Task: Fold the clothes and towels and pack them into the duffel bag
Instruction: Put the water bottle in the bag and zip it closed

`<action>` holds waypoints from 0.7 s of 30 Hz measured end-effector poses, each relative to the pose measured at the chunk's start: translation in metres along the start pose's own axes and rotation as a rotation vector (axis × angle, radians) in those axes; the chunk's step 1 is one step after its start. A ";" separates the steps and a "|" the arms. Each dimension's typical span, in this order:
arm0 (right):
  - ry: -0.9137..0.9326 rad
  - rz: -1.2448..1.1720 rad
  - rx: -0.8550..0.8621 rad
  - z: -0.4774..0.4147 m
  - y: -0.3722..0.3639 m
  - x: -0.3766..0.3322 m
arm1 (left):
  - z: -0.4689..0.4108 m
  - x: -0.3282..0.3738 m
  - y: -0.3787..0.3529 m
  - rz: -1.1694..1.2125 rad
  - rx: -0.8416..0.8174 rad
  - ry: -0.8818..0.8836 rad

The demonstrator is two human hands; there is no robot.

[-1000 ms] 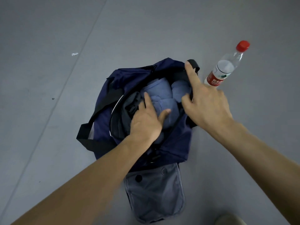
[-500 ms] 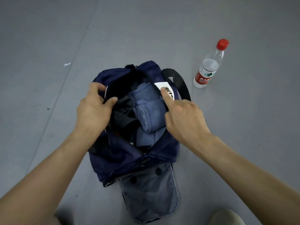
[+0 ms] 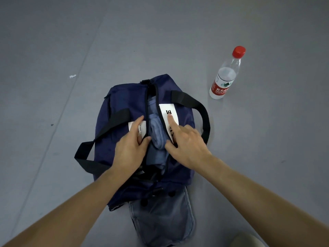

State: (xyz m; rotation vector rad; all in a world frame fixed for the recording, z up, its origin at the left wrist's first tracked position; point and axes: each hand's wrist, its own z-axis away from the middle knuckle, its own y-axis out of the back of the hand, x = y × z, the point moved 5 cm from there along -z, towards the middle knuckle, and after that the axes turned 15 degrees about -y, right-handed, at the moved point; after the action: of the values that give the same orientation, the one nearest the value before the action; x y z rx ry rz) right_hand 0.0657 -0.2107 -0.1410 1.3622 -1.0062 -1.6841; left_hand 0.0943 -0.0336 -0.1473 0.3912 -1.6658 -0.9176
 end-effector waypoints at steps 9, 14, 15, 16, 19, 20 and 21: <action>-0.436 -0.555 0.467 -0.055 0.102 0.105 | -0.003 0.016 0.028 -0.008 0.071 -0.035; -0.661 -0.552 0.325 -0.128 0.151 0.165 | 0.020 0.039 0.040 -0.106 -0.039 -0.145; -0.654 -0.539 0.258 -0.137 0.153 0.164 | 0.024 0.042 0.044 -0.169 -0.060 -0.188; -0.652 -0.526 0.212 -0.143 0.154 0.163 | 0.029 0.045 0.045 -0.242 -0.099 -0.238; -0.667 -0.448 0.191 -0.153 0.148 0.149 | 0.038 0.047 0.044 -0.332 -0.137 -0.318; -0.668 -0.430 0.187 -0.152 0.143 0.141 | 0.040 0.047 0.046 -0.333 -0.127 -0.313; -0.664 -0.399 0.184 -0.150 0.138 0.134 | 0.042 0.049 0.048 -0.332 -0.114 -0.305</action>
State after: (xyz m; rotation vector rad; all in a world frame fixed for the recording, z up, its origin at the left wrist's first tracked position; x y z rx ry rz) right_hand 0.1997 -0.4076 -0.0905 1.1841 -1.3373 -2.4925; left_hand 0.0505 -0.0204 -0.0812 0.4775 -1.8444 -1.3672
